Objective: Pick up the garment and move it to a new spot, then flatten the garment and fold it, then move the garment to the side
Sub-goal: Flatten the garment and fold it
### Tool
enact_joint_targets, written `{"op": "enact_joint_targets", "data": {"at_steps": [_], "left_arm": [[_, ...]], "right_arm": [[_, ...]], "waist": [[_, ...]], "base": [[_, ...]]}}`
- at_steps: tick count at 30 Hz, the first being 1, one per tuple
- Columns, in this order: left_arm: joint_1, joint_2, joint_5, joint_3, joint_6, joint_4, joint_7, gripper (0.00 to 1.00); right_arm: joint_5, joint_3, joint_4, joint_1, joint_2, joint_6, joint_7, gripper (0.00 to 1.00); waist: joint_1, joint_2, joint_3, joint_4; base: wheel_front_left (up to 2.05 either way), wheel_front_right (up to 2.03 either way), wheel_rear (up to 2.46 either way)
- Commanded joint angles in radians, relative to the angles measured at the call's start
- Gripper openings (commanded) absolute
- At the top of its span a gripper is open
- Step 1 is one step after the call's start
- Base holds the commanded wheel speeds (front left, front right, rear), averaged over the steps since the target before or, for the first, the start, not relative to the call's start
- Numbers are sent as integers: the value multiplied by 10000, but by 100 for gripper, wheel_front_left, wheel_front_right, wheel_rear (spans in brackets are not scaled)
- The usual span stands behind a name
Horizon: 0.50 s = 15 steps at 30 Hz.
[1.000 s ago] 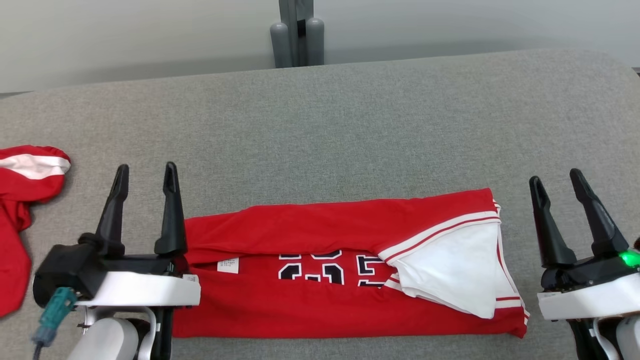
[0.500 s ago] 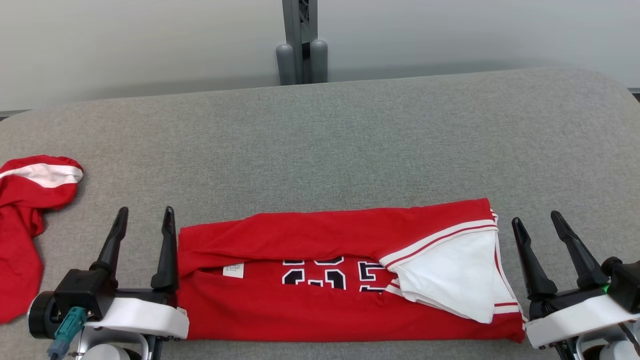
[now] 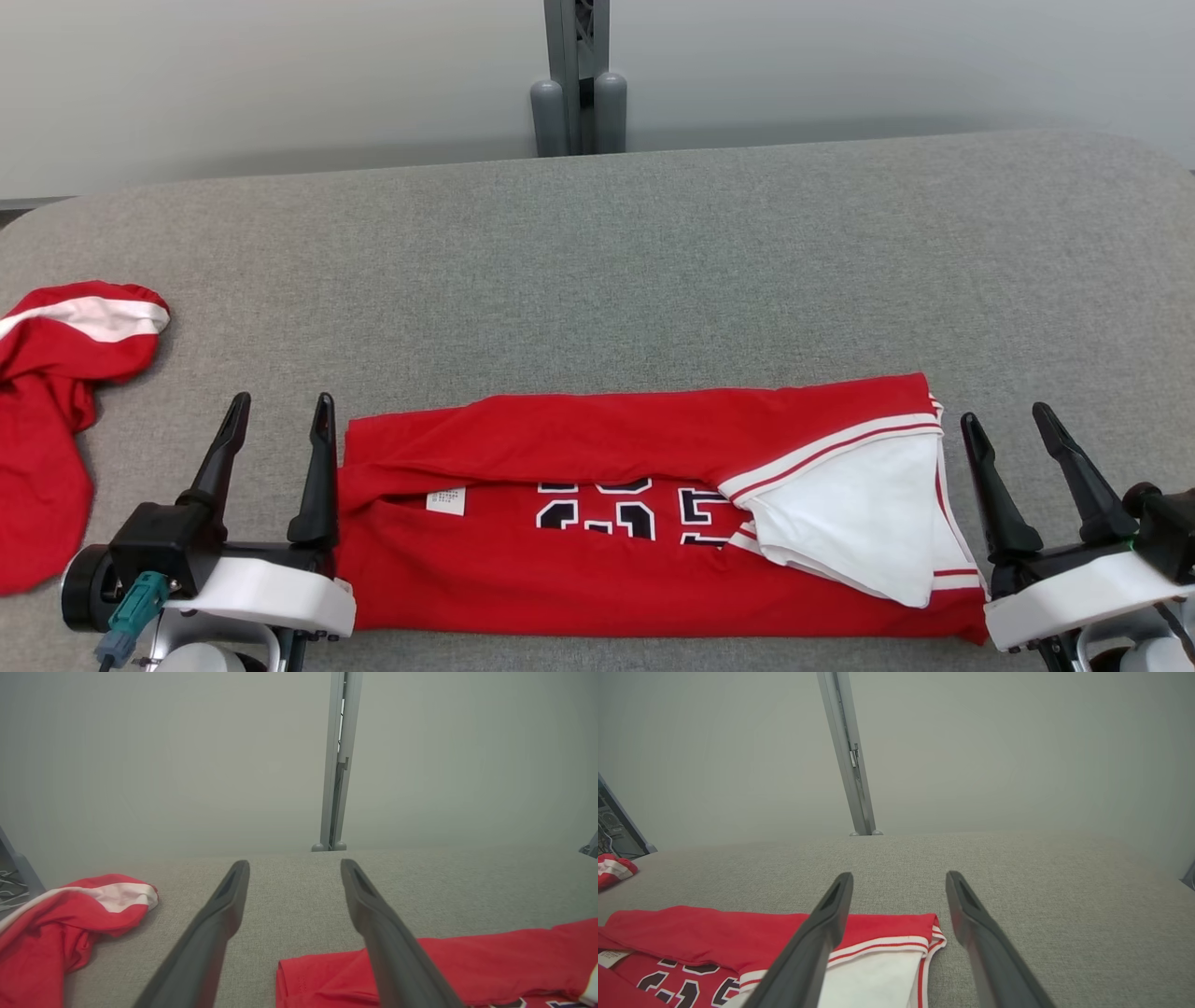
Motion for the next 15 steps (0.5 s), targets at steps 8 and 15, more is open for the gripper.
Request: {"op": "enact_joint_targets", "data": {"at_steps": [8,15], "left_arm": [[-286,-108,86,-119,-65,104,-26,100],[-560,-252,96,-291,-154,261,-21,100]], "right_arm": [[219,61,967,-118,-282,0,295,100],[771,789,2651,-476,-367,-1,392,100]], "waist": [[0,0,226,114],[0,0,549,239]], "base": [[0,0,0],[0,0,0]]}}
